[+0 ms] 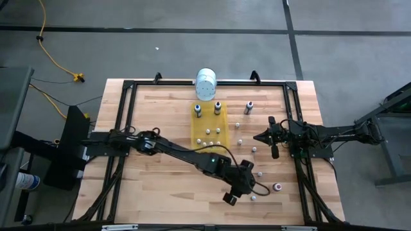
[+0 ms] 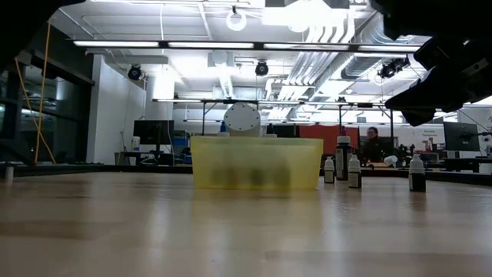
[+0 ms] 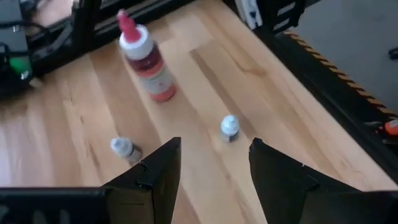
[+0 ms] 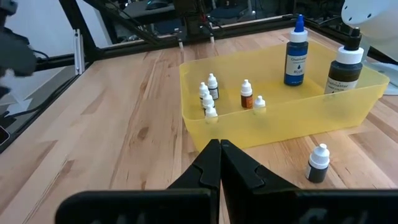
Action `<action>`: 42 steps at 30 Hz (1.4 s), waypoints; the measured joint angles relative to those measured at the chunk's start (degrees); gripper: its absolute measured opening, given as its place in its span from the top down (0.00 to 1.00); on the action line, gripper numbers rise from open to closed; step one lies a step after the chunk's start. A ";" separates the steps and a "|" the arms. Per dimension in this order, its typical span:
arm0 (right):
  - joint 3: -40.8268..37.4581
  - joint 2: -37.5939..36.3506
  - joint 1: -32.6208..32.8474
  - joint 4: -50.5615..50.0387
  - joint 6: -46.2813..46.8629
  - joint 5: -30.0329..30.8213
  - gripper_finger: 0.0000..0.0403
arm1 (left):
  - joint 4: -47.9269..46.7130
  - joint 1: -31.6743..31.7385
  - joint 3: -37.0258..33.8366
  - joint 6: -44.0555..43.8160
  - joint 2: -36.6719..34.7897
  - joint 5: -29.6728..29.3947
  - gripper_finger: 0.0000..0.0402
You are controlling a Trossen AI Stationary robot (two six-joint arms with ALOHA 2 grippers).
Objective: Pick & Place food coloring
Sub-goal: Put the small light blue food coloring bottle in the yellow transparent bin
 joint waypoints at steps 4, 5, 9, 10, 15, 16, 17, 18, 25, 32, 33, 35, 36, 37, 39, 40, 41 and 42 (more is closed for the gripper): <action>0.00 0.02 0.00 -0.02 0.00 0.02 1.00 | 1.57 -0.92 0.19 0.31 1.87 0.43 0.56; 0.00 0.02 0.00 -0.02 0.00 0.02 1.00 | 2.27 -1.18 0.17 0.29 2.42 0.45 0.56; 0.00 0.02 0.00 -0.02 0.00 0.02 1.00 | 6.60 -2.20 0.16 -0.09 3.78 1.37 0.56; 0.00 0.02 0.00 -0.04 0.00 0.02 1.00 | 7.38 -2.44 0.16 -0.15 3.92 1.07 0.56; 0.00 0.02 0.00 -0.04 0.00 0.04 1.00 | 10.90 -3.18 0.33 -0.15 5.20 -3.03 0.56; 0.00 0.02 0.00 -0.04 0.00 0.04 1.00 | 11.60 -3.16 0.29 -0.15 5.57 -3.87 0.56; 0.00 0.02 0.00 -0.04 0.00 0.04 1.00 | 11.28 -3.07 0.06 -0.37 5.81 -4.10 0.56; 0.00 0.02 0.00 -0.05 0.00 0.06 1.00 | 11.97 -3.02 0.02 -0.95 6.16 -3.73 0.56; 0.00 0.02 0.00 -0.07 0.00 0.07 1.00 | 17.33 -3.21 0.09 -3.13 8.10 -3.11 0.56; 0.00 0.02 0.00 -0.08 0.00 0.07 1.00 | 19.27 -3.06 0.21 -2.96 10.25 -3.51 0.56; 0.00 0.02 0.00 -0.09 0.00 0.07 1.00 | 19.83 -3.06 0.27 -3.00 10.55 -3.98 0.56; 0.00 0.02 0.00 -0.09 0.00 0.07 1.00 | 18.71 -3.11 0.07 -4.04 10.97 -4.53 0.56; 0.00 0.02 0.00 -0.08 0.00 0.07 1.00 | 18.43 -3.13 0.03 -4.71 11.07 -5.10 0.56; 0.00 0.02 0.00 -0.09 0.00 0.07 1.00 | 18.97 -3.13 0.03 -5.23 11.40 -5.65 0.56; 0.00 0.02 0.00 -0.08 0.00 0.07 1.00 | 19.17 -3.15 0.16 -5.55 11.63 -6.30 0.56; 0.00 0.02 0.00 -0.09 0.00 0.07 1.00 | 18.98 -3.15 0.15 -5.55 11.71 -6.26 0.56; 0.00 0.02 0.00 -0.09 0.00 0.07 1.00 | 18.96 -3.14 0.13 -5.56 11.80 -6.13 0.56; 0.00 0.02 0.00 -0.09 0.00 0.07 1.00 | 18.93 -3.13 0.09 -5.57 11.82 -6.07 0.56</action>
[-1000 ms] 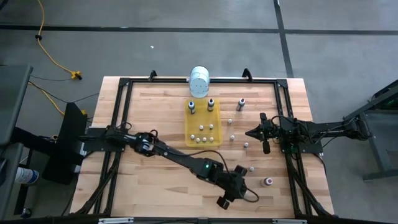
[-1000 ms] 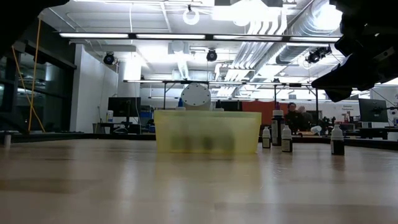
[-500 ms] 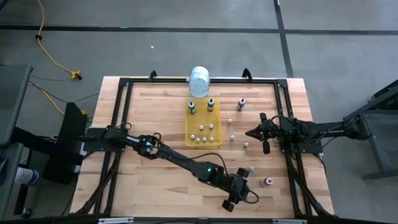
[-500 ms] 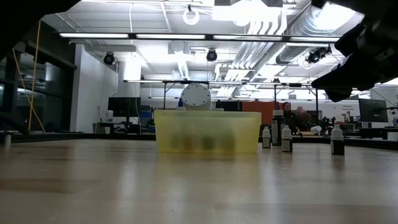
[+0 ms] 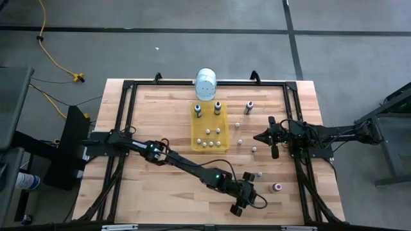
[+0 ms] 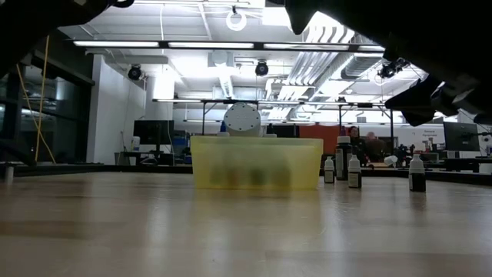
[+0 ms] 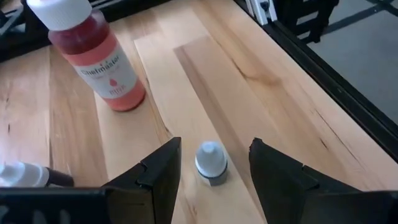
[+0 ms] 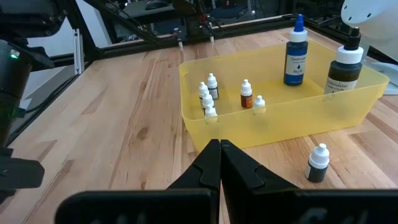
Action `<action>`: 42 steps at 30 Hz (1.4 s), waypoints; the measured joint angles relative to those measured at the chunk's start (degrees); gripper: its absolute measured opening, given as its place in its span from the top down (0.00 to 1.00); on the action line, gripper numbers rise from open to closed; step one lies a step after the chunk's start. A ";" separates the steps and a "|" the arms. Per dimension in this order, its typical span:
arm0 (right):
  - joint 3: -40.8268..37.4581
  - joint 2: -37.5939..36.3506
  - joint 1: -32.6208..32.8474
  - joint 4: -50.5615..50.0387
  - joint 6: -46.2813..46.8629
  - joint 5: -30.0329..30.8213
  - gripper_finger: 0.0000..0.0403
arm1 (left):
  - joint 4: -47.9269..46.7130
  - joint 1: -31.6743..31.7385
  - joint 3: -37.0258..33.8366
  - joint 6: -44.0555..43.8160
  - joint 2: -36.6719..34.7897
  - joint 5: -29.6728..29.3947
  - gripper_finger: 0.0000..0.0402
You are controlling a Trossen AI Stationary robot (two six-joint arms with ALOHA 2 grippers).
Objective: Pick & Place food coloring
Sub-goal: Put the small light blue food coloring bottle in the yellow transparent bin
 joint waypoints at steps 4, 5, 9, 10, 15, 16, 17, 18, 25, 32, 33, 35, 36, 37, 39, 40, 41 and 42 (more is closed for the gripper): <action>0.00 0.00 0.00 0.00 0.00 0.00 1.00 | 0.07 0.01 0.00 -0.24 0.00 0.02 0.56; 0.00 0.00 0.00 0.00 -0.01 0.00 1.00 | 0.01 0.02 0.00 -0.24 0.00 0.02 0.56; 0.00 0.00 0.00 0.00 0.00 0.00 1.00 | -0.05 0.11 0.00 -0.38 0.00 0.02 0.56; 0.00 0.00 0.00 0.00 0.00 -0.01 1.00 | -0.23 0.11 0.00 -0.39 0.00 0.02 0.56; 0.00 0.00 0.00 0.00 0.00 0.00 1.00 | -0.30 0.12 0.00 -0.86 0.00 -0.12 0.56; 0.00 0.00 0.00 0.00 0.00 -0.01 1.00 | -0.33 0.14 0.00 -1.23 0.00 -0.18 0.56; 0.00 0.00 0.00 0.00 0.00 0.00 1.00 | -0.39 0.16 0.00 -1.51 0.00 -0.20 0.56; 0.00 0.00 0.00 0.00 0.00 0.00 1.00 | -0.39 0.16 0.00 -1.51 0.00 -0.22 0.56; 0.00 0.00 0.00 0.00 0.00 0.00 1.00 | -0.06 0.16 0.00 -2.17 0.79 -0.10 0.56; 0.00 0.00 0.00 0.00 0.00 -0.01 1.00 | 0.05 0.29 0.00 -3.02 0.83 -1.74 0.56; 0.00 0.00 0.00 0.00 0.00 -0.01 1.00 | 0.06 0.46 0.00 -3.02 0.83 -1.71 0.56; 0.00 0.00 0.00 0.00 0.00 0.00 1.00 | 0.21 0.51 0.00 -3.06 0.83 -1.46 0.56; 0.00 0.00 0.00 0.00 0.00 0.00 1.00 | 0.24 0.51 0.00 -3.06 0.83 -1.32 0.56; 0.00 0.00 0.00 0.00 0.00 -0.02 1.00 | 0.13 0.51 0.00 -3.06 0.83 -1.29 0.56; 0.00 0.00 0.00 0.00 0.00 0.00 1.00 | 0.09 0.51 0.00 -3.06 0.83 -1.27 0.56; 0.00 0.00 0.00 0.00 0.00 0.00 1.00 | 0.11 0.51 0.00 -3.06 0.83 -1.27 0.56; 0.00 0.00 0.00 0.00 0.00 -0.01 1.00 | 0.15 0.51 0.00 -3.06 0.83 -1.27 0.56; 0.00 0.00 0.00 0.00 0.00 0.00 1.00 | 0.14 0.51 0.00 -3.06 0.83 -1.25 0.56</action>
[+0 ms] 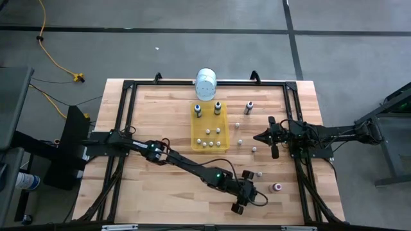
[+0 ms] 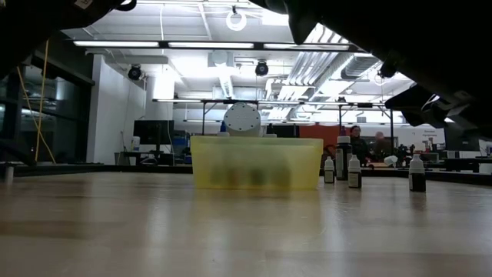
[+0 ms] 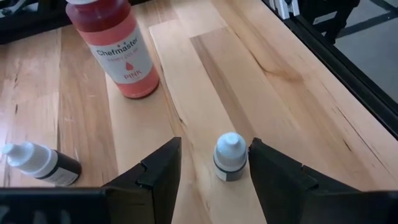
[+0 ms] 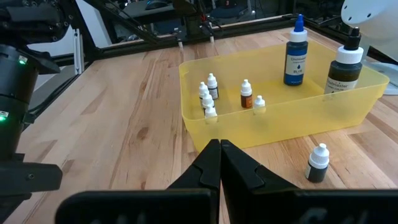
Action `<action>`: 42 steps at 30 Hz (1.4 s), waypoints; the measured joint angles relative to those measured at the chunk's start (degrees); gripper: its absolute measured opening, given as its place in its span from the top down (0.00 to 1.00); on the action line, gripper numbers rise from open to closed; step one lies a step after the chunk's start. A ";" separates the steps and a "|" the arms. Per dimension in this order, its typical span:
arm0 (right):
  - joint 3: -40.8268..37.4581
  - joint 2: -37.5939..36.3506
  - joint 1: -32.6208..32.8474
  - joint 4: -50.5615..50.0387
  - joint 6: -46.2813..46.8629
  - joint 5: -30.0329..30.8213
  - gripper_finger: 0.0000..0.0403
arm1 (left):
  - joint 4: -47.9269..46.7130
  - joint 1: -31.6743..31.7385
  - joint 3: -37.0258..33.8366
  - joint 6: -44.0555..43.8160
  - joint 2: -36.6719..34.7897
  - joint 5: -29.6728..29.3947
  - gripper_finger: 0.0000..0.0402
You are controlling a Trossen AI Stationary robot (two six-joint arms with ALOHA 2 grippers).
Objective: Pick & Place food coloring
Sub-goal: Put the small light blue food coloring bottle in the yellow transparent bin
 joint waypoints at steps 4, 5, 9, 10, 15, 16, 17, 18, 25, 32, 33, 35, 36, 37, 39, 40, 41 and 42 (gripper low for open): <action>0.00 0.00 0.00 0.00 0.00 0.00 1.00 | -0.02 0.00 0.00 0.00 0.00 0.06 0.62; 0.00 0.00 0.00 0.00 0.00 0.00 1.00 | -0.02 0.00 0.00 0.00 0.00 0.25 0.65; 0.00 0.00 0.00 0.00 0.00 0.00 1.00 | -0.03 0.00 0.00 -0.11 0.00 1.80 0.73; 0.00 0.00 0.00 0.00 0.00 -0.01 1.00 | -0.03 0.00 0.00 -0.11 0.00 1.93 0.75; 0.00 0.00 0.00 0.00 0.00 0.00 1.00 | -0.03 0.00 0.00 -0.33 -0.02 1.95 0.81; 0.00 0.00 0.00 0.00 0.00 0.00 1.00 | -0.03 0.02 0.00 -0.33 -0.03 1.96 0.82; 0.00 0.00 0.00 0.00 0.00 0.00 1.00 | -0.03 0.00 0.00 -0.33 -0.04 1.98 0.83; 0.00 0.00 0.00 0.00 0.00 0.00 1.00 | -0.03 0.02 0.00 -0.33 -0.06 1.98 0.83; 0.00 0.00 0.00 0.00 -0.01 0.00 1.00 | -0.01 0.02 0.00 -1.64 -0.09 2.00 0.87; 0.00 0.00 0.00 0.00 0.00 0.00 1.00 | -0.01 0.02 0.00 -1.66 -0.09 1.96 0.90; 0.00 0.00 0.00 0.00 0.00 -0.02 1.00 | -0.03 0.02 0.00 -1.66 -0.09 1.95 0.90; 0.00 0.00 0.00 0.00 0.00 -0.01 1.00 | -0.04 0.02 0.00 -1.67 -0.09 1.93 0.91; 0.00 0.00 0.00 0.00 0.00 0.00 1.00 | -0.05 0.04 0.00 -1.68 -0.09 1.65 0.91; 0.00 0.00 0.00 0.00 0.00 0.00 1.00 | -0.07 0.04 0.00 -1.68 -0.09 1.43 0.91; 0.00 0.00 0.00 0.00 0.00 -0.02 1.00 | -0.07 0.13 0.00 -1.68 -0.09 1.21 0.91; 0.00 0.00 0.00 0.00 0.00 -0.02 1.00 | -0.07 0.21 0.00 -1.70 -0.09 1.21 0.91; 0.00 0.00 0.00 0.00 0.00 0.00 1.00 | -0.10 0.33 0.00 -1.72 -0.09 1.23 0.91; 0.00 0.00 0.00 0.00 0.00 -0.01 1.00 | -0.14 0.36 0.00 -2.02 -0.09 1.15 0.91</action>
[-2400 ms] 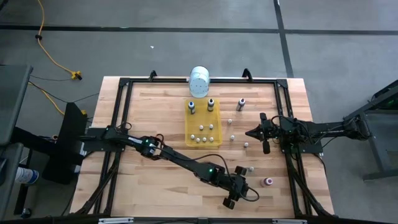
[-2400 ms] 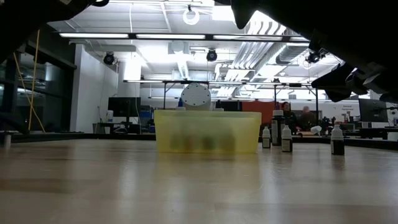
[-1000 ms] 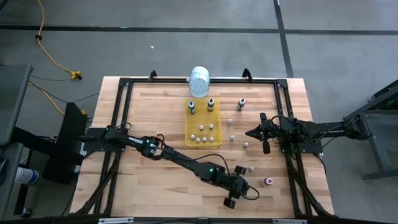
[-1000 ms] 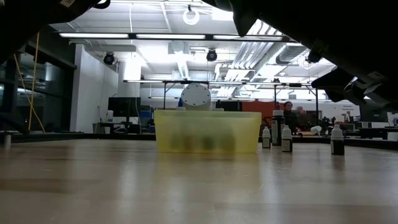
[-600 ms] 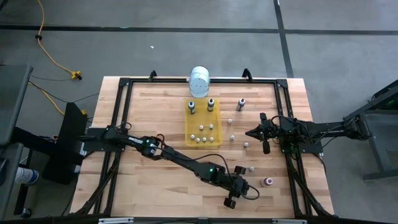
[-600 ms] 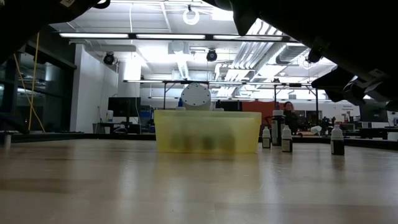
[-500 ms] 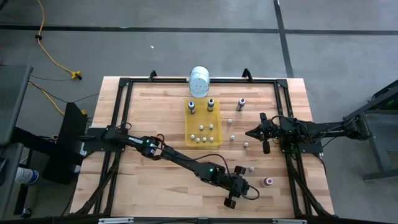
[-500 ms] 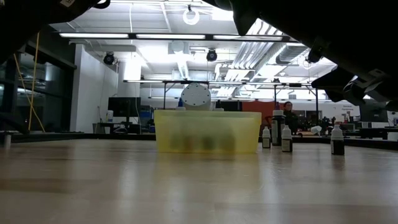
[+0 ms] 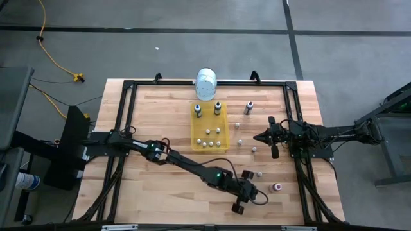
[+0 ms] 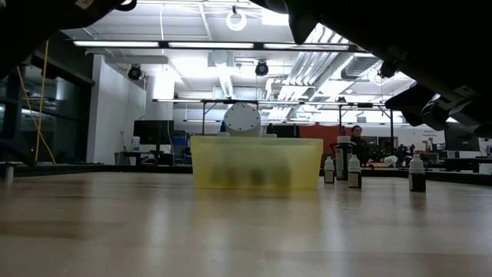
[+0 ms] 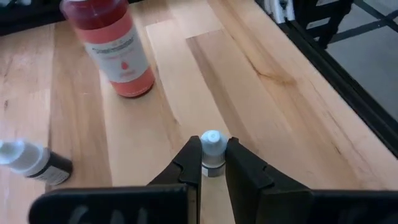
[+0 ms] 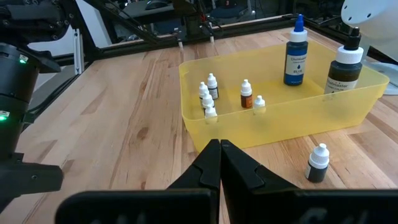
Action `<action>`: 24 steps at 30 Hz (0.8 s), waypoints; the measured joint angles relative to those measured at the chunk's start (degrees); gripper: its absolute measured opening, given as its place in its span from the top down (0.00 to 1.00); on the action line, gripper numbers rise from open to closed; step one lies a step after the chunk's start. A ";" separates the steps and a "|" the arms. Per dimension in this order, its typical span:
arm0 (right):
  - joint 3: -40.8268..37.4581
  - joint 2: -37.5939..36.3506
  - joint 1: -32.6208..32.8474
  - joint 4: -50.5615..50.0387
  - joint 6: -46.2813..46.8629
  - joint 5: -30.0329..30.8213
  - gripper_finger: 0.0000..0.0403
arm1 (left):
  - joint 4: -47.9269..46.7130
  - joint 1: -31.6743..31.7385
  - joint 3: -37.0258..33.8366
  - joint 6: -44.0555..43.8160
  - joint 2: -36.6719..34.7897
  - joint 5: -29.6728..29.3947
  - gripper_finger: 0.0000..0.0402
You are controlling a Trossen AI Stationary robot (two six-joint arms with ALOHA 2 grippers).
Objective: Pick & Place food coloring
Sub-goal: Put the small light blue food coloring bottle in the yellow transparent bin
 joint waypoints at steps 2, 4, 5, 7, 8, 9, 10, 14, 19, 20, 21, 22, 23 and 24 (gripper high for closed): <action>0.00 0.00 0.00 0.00 0.00 0.00 1.00 | -0.35 0.04 0.00 -1.61 -0.20 -0.10 0.91; 0.00 0.00 0.00 0.00 0.00 0.01 1.00 | -1.38 0.10 0.00 -3.67 -0.86 -0.17 0.91; 0.00 -0.02 0.00 0.00 0.00 0.01 1.00 | -1.30 0.10 0.00 -4.49 -1.17 -0.46 0.91; 0.00 0.00 0.00 0.00 0.00 0.00 1.00 | -2.58 0.07 0.00 -5.50 -2.27 -1.47 0.91; 0.00 -0.02 0.00 0.00 0.00 0.01 1.00 | -2.75 0.05 0.00 -5.62 -2.74 -1.84 0.91; 0.00 -0.02 0.00 0.00 0.00 -0.01 1.00 | -3.48 0.07 0.00 -5.60 -3.29 -2.75 0.91; 0.00 -0.02 0.00 -0.01 0.00 0.00 1.00 | -4.05 0.07 0.00 -5.60 -3.86 -3.76 0.91; 0.00 -0.02 0.00 -0.01 0.00 -0.01 1.00 | -6.86 0.07 0.00 -5.65 -6.25 -7.45 0.91; 0.00 -0.02 0.00 0.00 0.00 -0.01 1.00 | -11.81 0.07 0.00 -6.93 -10.38 -9.51 0.91; 0.00 -0.02 0.00 0.00 0.00 -0.01 1.00 | -13.05 0.07 0.00 -7.49 -11.27 -9.98 0.91; 0.00 -0.02 0.00 0.00 0.00 0.01 1.00 | -13.93 0.07 0.00 -7.96 -12.10 -10.30 0.91; 0.00 -0.02 0.00 0.00 0.00 -0.01 1.00 | -15.10 0.07 0.00 -8.34 -13.00 -10.91 0.91; 0.00 -0.02 0.00 0.00 0.00 -0.01 1.00 | -16.01 0.08 0.00 -8.47 -13.79 -11.72 0.91; 0.00 -0.02 0.00 0.00 0.00 -0.01 1.00 | -16.46 0.16 0.00 -8.47 -14.60 -12.16 0.91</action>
